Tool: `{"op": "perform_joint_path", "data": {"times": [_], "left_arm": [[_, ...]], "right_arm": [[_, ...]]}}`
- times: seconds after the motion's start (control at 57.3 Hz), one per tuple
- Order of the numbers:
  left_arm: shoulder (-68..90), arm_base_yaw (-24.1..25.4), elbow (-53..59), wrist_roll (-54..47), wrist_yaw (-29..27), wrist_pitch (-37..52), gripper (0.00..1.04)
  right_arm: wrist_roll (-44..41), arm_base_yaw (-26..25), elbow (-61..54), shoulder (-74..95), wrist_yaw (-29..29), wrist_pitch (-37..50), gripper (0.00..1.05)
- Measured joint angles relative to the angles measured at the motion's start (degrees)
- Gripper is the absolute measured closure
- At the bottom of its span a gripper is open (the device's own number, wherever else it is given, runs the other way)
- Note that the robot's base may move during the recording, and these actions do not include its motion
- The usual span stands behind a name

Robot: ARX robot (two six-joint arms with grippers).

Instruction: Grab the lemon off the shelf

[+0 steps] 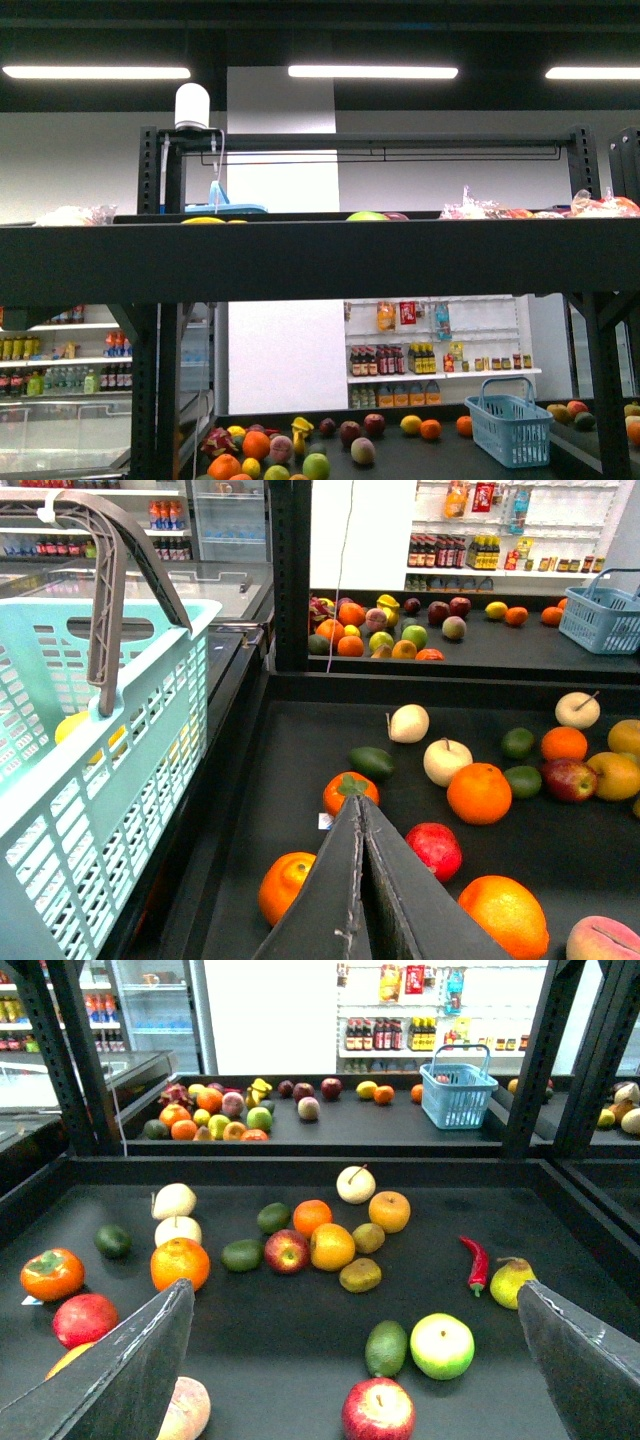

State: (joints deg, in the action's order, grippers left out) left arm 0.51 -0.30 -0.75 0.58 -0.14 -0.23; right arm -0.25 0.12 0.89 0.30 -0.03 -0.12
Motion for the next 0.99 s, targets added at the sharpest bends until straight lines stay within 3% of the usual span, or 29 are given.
{"op": "perform_joint_path", "data": {"times": [0.175,0.663,0.995], "left_arm": [[-0.20,0.00,0.00,0.02,0.02,0.00,1.00],[-0.20,0.00,0.00,0.00,0.00,0.00,0.08],[-0.20,0.00,0.00,-0.11,0.00,0.00,0.08]], "right_arm": [[0.00,0.00,0.00,0.00,0.02,0.00,0.07],[0.00,0.00,0.00,0.00,0.00,0.00,0.07],[0.00,0.00,0.00,0.00,0.00,0.00,0.07]]}}
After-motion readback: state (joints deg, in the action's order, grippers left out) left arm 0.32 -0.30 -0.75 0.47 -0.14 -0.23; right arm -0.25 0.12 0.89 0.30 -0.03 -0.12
